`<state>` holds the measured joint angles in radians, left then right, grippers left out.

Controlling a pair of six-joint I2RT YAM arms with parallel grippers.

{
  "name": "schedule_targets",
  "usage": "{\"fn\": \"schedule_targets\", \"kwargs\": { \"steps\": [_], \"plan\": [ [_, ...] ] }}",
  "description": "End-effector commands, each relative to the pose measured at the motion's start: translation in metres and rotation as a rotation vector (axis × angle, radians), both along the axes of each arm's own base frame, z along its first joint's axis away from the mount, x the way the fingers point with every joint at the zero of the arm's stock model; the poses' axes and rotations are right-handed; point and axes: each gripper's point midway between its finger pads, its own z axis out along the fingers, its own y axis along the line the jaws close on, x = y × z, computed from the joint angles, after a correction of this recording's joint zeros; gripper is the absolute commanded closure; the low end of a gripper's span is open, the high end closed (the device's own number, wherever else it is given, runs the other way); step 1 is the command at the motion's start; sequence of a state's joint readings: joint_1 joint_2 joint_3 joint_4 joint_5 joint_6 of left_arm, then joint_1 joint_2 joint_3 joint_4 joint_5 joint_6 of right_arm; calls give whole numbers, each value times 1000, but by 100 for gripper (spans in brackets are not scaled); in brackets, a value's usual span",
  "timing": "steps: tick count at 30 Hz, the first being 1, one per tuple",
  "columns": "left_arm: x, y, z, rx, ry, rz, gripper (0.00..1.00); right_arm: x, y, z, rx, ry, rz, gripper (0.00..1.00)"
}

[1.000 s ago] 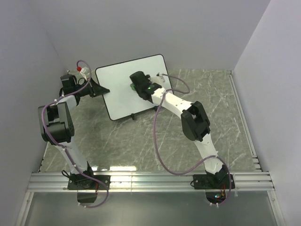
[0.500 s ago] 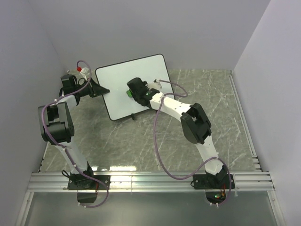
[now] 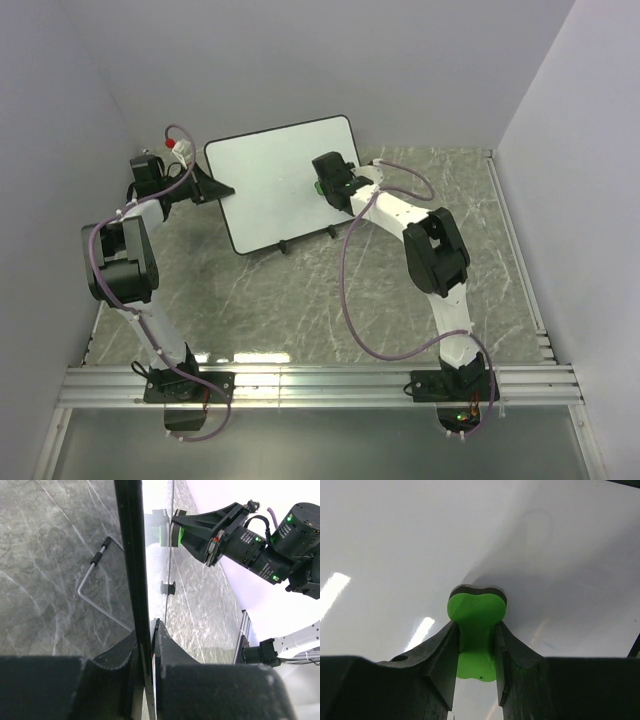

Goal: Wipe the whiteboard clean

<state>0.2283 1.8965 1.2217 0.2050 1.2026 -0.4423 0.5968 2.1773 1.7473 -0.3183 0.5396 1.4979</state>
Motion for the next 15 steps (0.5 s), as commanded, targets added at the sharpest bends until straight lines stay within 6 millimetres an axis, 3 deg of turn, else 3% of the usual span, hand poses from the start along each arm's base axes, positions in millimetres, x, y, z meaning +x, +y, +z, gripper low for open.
{"fn": "schedule_targets", "kwargs": {
  "steps": [1, 5, 6, 9, 11, 15],
  "plan": [
    [15, 6, 5, 89, -102, 22, 100, -5, 3, -12, -41, 11, 33, 100],
    [12, 2, -2, 149, -94, 36, 100, -25, -10, 0, -77, 30, 64, 100],
    [12, 4, 0, 171, -97, 58, 99, -30, -13, 18, -79, 11, 72, 100],
    [9, 5, -6, 221, -92, 87, 91, -45, -33, 27, -166, 24, 111, 100],
    [7, 8, -4, 241, -96, 110, 80, -56, -48, 40, -219, 18, 143, 100],
    [2, 15, 4, 217, -97, 154, 71, -70, -76, 55, -291, 26, 175, 100]
  ]
}}
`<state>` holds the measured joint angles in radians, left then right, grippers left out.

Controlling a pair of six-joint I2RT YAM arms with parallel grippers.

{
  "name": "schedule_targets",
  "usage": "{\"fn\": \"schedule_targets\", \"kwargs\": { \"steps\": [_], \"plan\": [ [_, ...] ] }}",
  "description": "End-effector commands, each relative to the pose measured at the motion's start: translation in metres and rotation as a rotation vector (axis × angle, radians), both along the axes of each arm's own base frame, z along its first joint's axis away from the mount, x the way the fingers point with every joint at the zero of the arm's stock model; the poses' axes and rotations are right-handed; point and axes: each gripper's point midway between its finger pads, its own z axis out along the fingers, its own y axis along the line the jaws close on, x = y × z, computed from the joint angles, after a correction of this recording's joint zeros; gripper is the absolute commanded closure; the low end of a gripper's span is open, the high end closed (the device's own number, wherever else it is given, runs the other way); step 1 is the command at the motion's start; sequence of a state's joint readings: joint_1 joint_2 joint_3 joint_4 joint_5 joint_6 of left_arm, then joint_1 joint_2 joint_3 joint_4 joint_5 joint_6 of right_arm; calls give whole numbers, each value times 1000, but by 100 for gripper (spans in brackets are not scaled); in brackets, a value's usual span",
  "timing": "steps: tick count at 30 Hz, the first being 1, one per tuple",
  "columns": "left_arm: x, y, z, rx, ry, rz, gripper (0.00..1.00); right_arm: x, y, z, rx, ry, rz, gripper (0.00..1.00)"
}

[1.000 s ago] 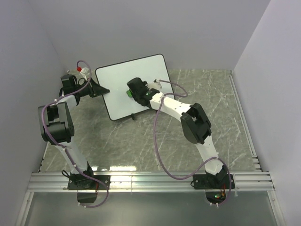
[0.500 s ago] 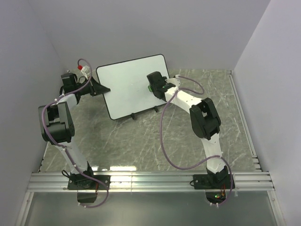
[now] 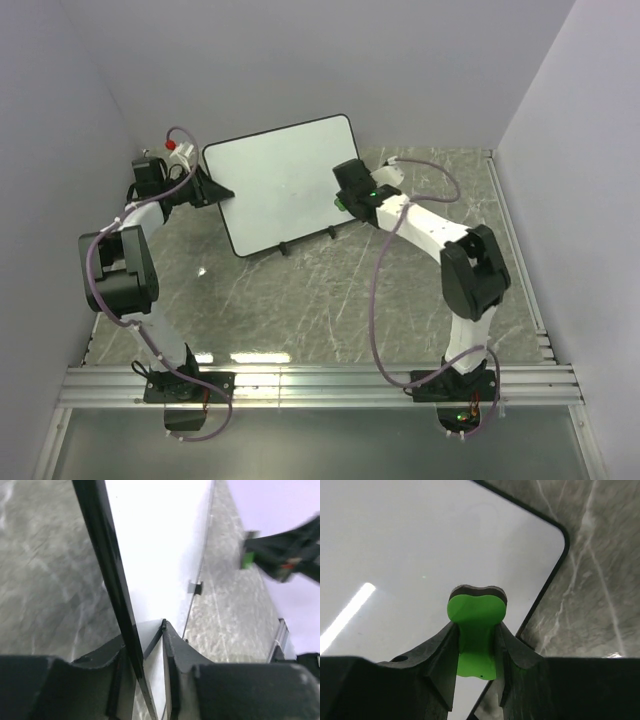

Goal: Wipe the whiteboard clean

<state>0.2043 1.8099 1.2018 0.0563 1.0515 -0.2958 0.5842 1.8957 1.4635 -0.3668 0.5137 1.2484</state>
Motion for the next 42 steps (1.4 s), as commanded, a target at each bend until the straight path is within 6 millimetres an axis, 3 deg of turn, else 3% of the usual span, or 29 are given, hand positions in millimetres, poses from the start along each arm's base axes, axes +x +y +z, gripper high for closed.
{"fn": "schedule_targets", "kwargs": {
  "steps": [1, 8, 13, 17, 19, 20, 21, 23, 24, 26, 29, 34, 39, 42],
  "plan": [
    [2, 17, 4, 80, -66, 88, 71, -6, -33, 37, -110, -45, 37, 100],
    [-6, 35, 13, 72, -72, 148, 66, -19, -64, 37, -158, -30, 20, 100],
    [-9, 41, 14, 85, -72, 182, 61, -26, -85, 14, -192, 32, -19, 100],
    [-12, 44, 17, 97, -74, 214, 57, -31, -83, -13, -180, 135, 45, 100],
    [-12, 47, 20, 108, -73, 248, 54, -33, -79, -26, -166, 207, 92, 83],
    [-12, 49, 23, 111, -76, 264, 53, -45, -85, -37, -199, 288, 88, 68],
    [-11, 54, 30, 119, -81, 309, 52, -44, -85, -46, -215, 327, 85, 48],
    [-12, 57, 45, 124, -104, 354, 54, -51, -87, -57, -234, 378, 95, 32],
    [-12, 62, 50, 113, -87, 407, 54, -57, -89, -63, -239, 397, 97, 13],
    [-12, 76, 67, 126, -103, 536, 55, -65, -91, -71, -232, 410, 103, 1],
    [-21, 88, 82, 121, -90, 685, 56, -75, -94, -76, -220, 436, 102, 0],
    [-31, 99, 112, 182, -106, 807, 57, -90, -97, -62, -194, 430, 104, 0],
    [-46, 99, 149, 196, -126, 867, 59, -106, -98, -15, -147, 335, 149, 1],
    [-56, 89, 149, 222, -82, 877, 62, -118, -103, 20, -131, 247, 184, 4]
  ]
}}
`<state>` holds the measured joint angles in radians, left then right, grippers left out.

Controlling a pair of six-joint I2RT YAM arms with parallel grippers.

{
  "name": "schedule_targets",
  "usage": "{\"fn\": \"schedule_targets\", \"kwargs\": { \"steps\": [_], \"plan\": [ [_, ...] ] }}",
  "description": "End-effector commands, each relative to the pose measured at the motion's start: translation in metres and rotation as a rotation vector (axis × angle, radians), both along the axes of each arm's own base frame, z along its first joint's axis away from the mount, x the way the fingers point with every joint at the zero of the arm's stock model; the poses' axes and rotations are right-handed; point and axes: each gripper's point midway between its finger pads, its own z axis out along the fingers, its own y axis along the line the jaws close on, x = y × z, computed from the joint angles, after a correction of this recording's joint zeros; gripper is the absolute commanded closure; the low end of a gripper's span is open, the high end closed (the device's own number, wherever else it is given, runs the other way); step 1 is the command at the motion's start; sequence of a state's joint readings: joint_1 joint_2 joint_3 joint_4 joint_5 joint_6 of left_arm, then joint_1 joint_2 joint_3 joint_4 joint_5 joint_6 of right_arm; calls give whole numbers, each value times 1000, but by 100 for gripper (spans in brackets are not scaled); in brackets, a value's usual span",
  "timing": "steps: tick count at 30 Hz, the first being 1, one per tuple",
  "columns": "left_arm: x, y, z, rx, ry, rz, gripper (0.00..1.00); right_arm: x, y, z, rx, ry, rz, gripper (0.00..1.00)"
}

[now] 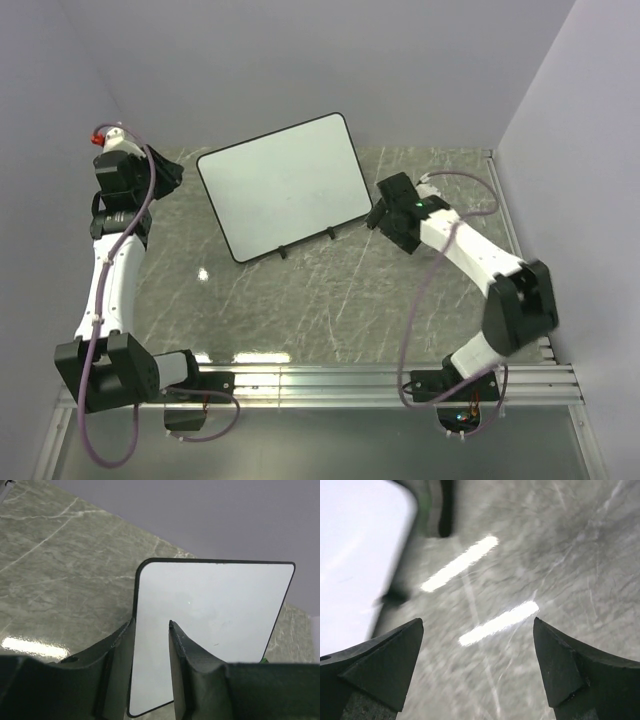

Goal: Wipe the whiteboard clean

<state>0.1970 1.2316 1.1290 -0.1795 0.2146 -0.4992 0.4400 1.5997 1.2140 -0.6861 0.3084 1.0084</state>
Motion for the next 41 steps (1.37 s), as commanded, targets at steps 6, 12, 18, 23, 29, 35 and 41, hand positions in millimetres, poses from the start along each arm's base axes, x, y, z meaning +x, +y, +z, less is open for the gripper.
{"fn": "schedule_targets", "kwargs": {
  "steps": [6, 12, 18, 23, 29, 35, 41],
  "plan": [
    [-41, -25, -4, -23, 44, 39, 38, -30, 8, 142, 139, -342, 253, 7],
    [-70, -31, -5, -16, 122, 73, 25, -73, 33, 233, 296, -609, 531, 0],
    [-84, -32, 3, -29, 141, 109, 26, -94, 10, 223, 263, -674, 478, 0],
    [-91, -33, 19, 46, 171, 114, 25, -111, 2, 223, 229, -689, 517, 0],
    [-91, -33, 35, 93, 176, 121, 19, -123, -4, 236, 208, -743, 545, 0],
    [-90, -31, 45, 124, 168, 126, 12, -130, -9, 238, 196, -761, 548, 0],
    [-90, -14, 55, 185, 141, 200, 9, -131, -16, 240, 159, -770, 533, 0]
  ]
}}
